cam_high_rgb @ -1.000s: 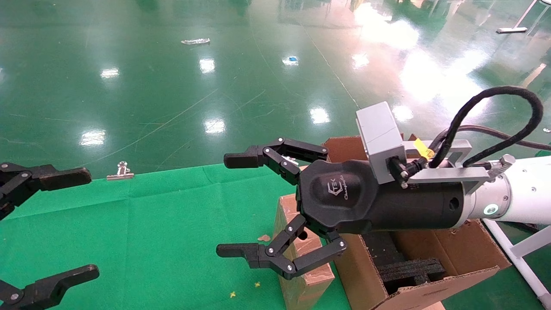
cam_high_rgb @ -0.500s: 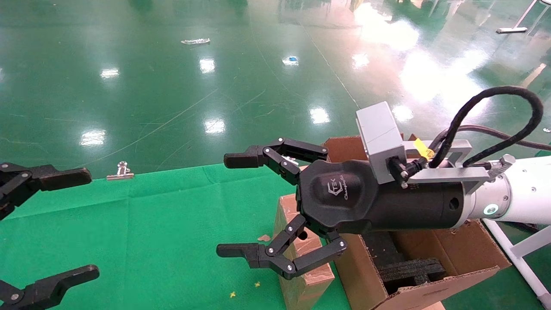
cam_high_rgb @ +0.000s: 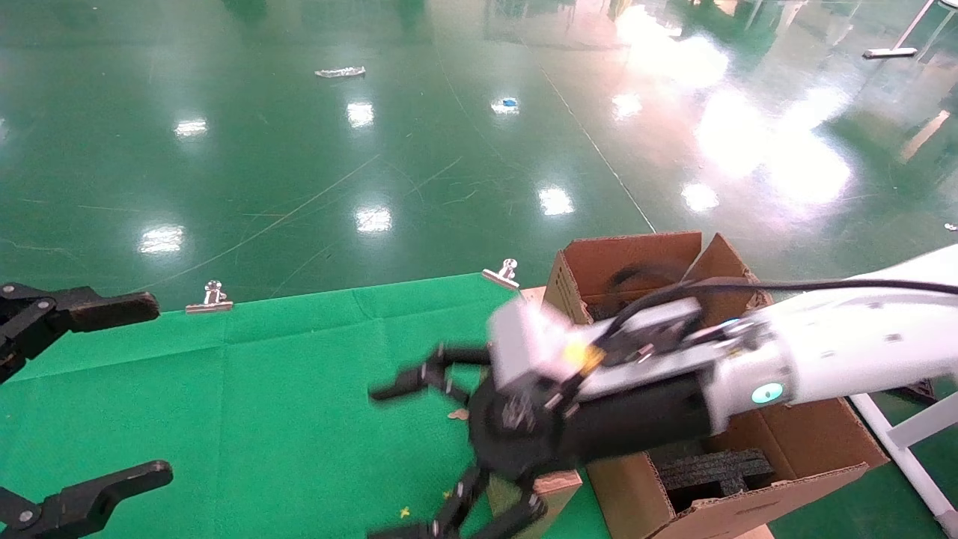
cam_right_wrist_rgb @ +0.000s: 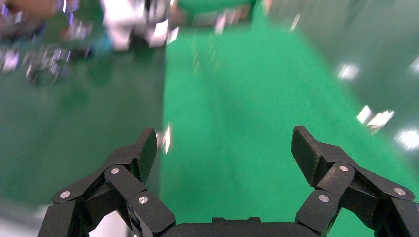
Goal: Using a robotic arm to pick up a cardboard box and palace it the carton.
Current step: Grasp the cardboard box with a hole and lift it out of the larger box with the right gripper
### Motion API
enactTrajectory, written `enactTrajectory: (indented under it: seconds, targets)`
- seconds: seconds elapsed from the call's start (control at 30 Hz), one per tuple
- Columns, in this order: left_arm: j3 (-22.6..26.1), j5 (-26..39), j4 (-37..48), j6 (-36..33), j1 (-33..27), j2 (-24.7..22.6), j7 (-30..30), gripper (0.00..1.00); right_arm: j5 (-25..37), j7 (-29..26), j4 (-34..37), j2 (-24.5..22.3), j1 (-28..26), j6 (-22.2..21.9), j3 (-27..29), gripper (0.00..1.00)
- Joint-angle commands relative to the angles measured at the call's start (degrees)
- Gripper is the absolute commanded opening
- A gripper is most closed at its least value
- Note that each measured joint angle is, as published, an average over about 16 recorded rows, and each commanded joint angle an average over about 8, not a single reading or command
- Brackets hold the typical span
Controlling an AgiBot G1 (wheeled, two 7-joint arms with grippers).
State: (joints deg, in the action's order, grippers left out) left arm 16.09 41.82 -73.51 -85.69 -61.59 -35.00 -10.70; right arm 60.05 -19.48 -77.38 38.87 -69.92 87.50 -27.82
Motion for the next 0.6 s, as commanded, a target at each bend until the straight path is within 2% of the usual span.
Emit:
enactTrajectory:
  seconds: [0.03, 0.17, 0.3, 0.43, 0.6]
  targets:
    - [0.01, -0.01, 0.00, 0.00, 0.00, 0.00, 0.01, 1.00, 4.19, -2.07, -0.32, 1.16, -2.09, 0.85, -2.65, 1.00]
    - [0.03, -0.02, 0.01, 0.01, -0.01, 0.01, 0.01, 1.00, 12.26, -4.92, -0.47, 3.53, -7.38, 1.85, -8.82, 1.00]
    - [0.05, -0.03, 0.01, 0.01, -0.01, 0.02, 0.02, 1.00, 17.41, -7.14, -0.52, 4.73, -12.63, 2.14, -13.91, 1.00]
    - [0.06, -0.04, 0.01, 0.02, -0.02, 0.02, 0.03, 1.00, 19.72, -8.81, -0.53, 5.09, -18.54, 2.49, -18.03, 1.00]
    - [0.08, -0.06, 0.01, 0.03, -0.02, 0.03, 0.04, 1.00, 19.11, -9.21, -0.43, 4.62, -26.51, 3.12, -23.66, 1.00]
